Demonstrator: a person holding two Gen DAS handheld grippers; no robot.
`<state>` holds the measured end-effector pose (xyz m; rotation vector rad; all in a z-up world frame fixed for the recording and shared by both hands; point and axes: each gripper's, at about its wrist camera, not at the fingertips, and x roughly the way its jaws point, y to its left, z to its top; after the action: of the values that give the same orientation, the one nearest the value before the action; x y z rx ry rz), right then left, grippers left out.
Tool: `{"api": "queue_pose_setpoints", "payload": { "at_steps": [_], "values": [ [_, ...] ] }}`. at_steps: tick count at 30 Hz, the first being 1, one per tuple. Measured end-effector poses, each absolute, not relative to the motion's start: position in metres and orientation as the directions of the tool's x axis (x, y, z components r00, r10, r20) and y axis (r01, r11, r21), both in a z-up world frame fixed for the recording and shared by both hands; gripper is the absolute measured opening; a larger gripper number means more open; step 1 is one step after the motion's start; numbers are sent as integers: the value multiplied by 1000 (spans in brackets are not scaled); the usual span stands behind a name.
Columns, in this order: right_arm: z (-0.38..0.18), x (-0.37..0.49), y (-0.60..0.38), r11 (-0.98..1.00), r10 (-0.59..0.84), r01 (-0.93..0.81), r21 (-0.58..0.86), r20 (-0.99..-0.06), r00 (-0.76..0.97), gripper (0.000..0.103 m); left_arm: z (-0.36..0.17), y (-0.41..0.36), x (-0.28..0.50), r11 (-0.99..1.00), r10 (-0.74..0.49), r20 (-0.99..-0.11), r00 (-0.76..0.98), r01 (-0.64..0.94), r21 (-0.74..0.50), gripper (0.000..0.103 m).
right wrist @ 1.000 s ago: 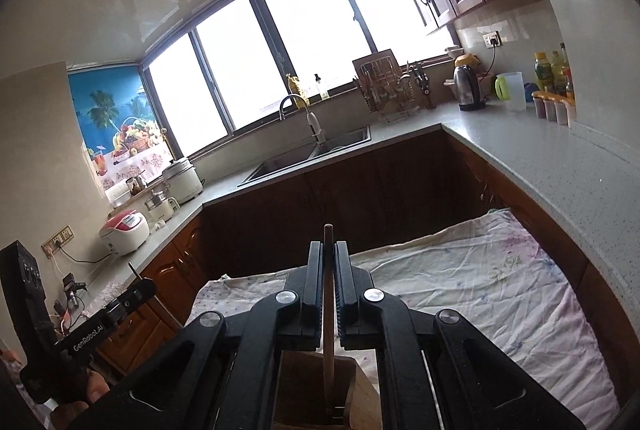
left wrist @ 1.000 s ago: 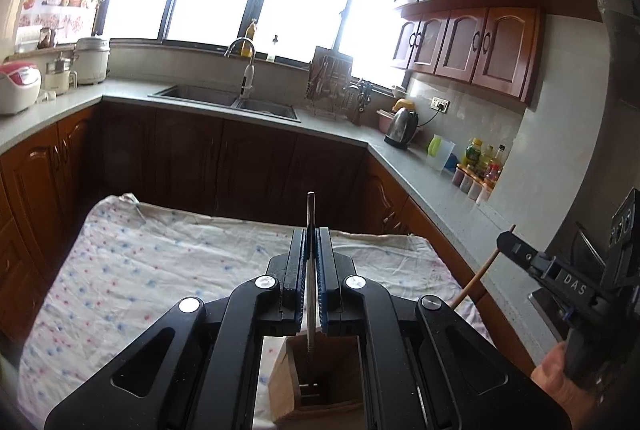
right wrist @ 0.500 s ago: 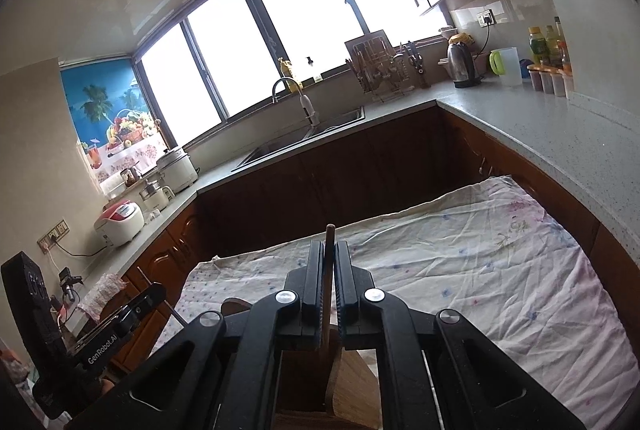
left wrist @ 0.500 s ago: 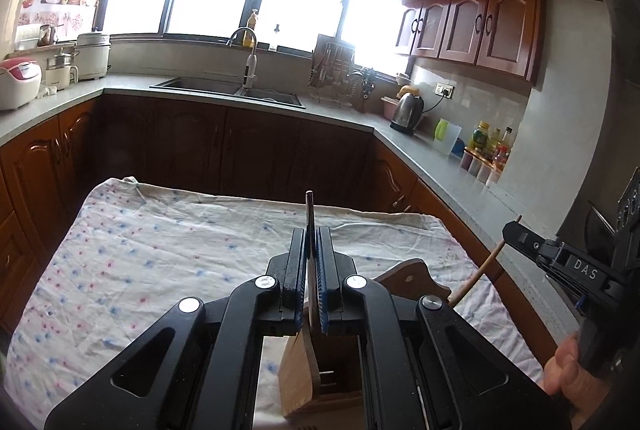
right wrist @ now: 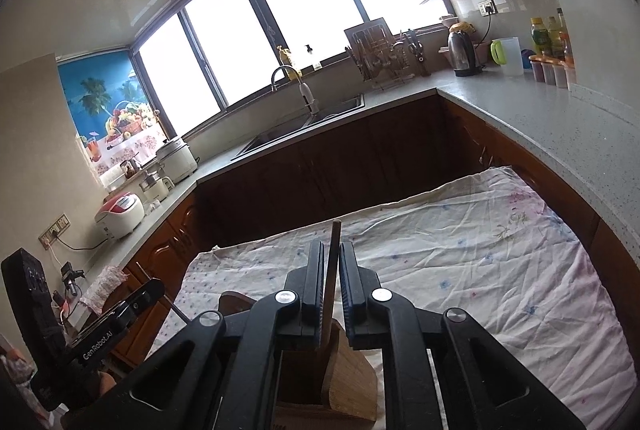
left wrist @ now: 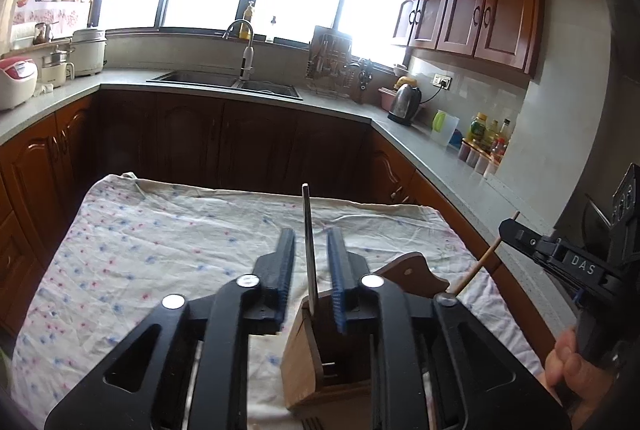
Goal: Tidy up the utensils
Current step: 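Open both tools to release the chopsticks in the holder, then move both tools back toward the remaining utensils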
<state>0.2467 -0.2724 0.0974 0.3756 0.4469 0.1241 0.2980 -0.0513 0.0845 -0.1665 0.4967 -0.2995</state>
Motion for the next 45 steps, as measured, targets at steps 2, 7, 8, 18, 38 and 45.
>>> {"api": "queue_pose_setpoints", "payload": {
  "at_steps": [2, 7, 8, 18, 38, 45],
  "values": [
    [98, 244, -272, 925, 200, -37, 378, -400, 894, 29, 85, -49, 294, 946, -311, -442, 841, 232, -225, 45],
    [103, 230, -275, 917, 211, -51, 395, -372, 904, 68, 83, -36, 282, 947, -297, -446, 844, 203, -248, 70],
    [104, 227, -276, 917, 209, -49, 396, -372, 904, 69, 81, -32, 279, 949, -290, -451, 844, 193, -248, 73],
    [95, 174, -282, 915, 212, -45, 402, -381, 900, 82, 65, -2, 232, 951, -269, -499, 824, 144, -274, 82],
    [35, 62, -277, 939, 169, 15, 343, -500, 849, 82, -2, 13, 144, 961, -252, -644, 723, 109, -253, 83],
    [11, 52, -256, 947, 187, -1, 321, -549, 814, 82, -17, 12, 136, 965, -244, -677, 694, 103, -241, 83]
  ]
}}
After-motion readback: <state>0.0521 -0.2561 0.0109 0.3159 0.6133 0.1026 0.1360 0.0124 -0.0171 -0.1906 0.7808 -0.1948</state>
